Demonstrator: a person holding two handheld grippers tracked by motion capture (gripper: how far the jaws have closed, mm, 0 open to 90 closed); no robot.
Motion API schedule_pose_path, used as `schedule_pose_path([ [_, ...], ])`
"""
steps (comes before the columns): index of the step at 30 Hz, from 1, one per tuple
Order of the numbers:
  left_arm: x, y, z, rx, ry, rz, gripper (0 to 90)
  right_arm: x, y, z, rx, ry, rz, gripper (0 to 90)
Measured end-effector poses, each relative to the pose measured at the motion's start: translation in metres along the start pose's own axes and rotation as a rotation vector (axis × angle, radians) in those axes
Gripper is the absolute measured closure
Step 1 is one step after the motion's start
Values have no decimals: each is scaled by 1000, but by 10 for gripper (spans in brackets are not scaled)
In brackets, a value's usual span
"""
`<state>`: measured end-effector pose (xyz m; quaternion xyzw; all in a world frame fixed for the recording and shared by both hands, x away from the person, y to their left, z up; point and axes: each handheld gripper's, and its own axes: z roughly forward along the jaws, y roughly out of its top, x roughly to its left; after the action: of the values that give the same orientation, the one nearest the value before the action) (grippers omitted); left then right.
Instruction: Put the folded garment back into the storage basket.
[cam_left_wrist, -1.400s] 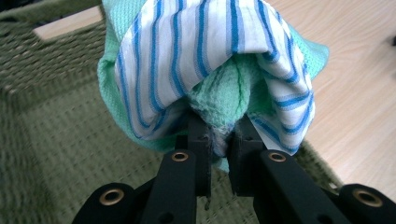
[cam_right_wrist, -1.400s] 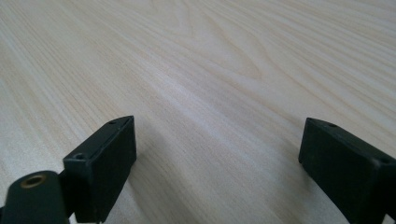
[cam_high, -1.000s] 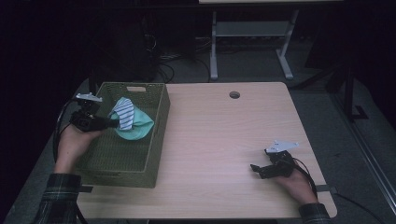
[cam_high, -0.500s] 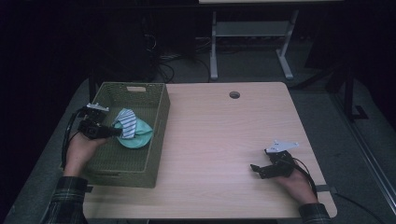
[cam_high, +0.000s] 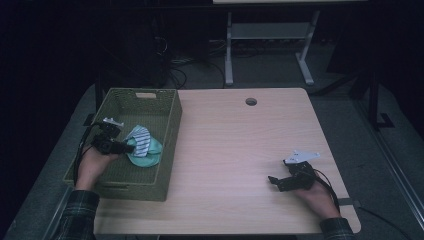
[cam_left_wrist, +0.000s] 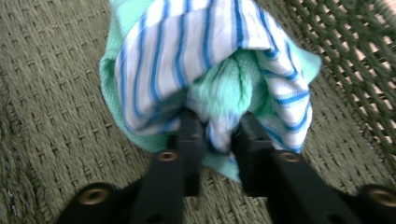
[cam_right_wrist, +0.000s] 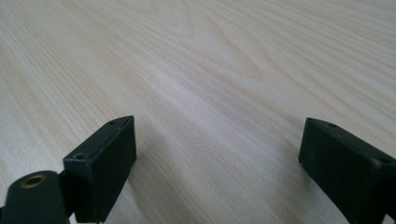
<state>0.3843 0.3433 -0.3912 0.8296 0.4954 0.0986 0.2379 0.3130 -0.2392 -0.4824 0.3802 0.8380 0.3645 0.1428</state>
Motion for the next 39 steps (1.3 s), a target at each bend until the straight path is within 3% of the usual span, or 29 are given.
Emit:
schedule_pose_path([
  [2, 0, -1, 0, -6, -14, -6, 546, 0, 0, 0, 0, 0, 0, 109],
  [6, 1, -2, -3, 4, 0, 10, 353, 0, 0, 0, 1, 0, 1, 109],
  [10, -4, 0, -12, -55, -9, 5, 264, 0, 0, 0, 0, 0, 0, 109],
  [15, -21, 9, -25, -132, -29, 11, 190, 0, 0, 0, 0, 0, 0, 109],
  [21, -55, 24, -39, -236, -69, 42, 150, 0, 0, 0, 0, 0, 0, 109],
  [28, -107, 42, -47, -325, -111, 109, 141, 0, 0, 0, 0, 0, 0, 109],
  [39, -178, 58, -24, -356, -204, 224, 141, 0, 0, 0, 1, 0, 1, 109],
])
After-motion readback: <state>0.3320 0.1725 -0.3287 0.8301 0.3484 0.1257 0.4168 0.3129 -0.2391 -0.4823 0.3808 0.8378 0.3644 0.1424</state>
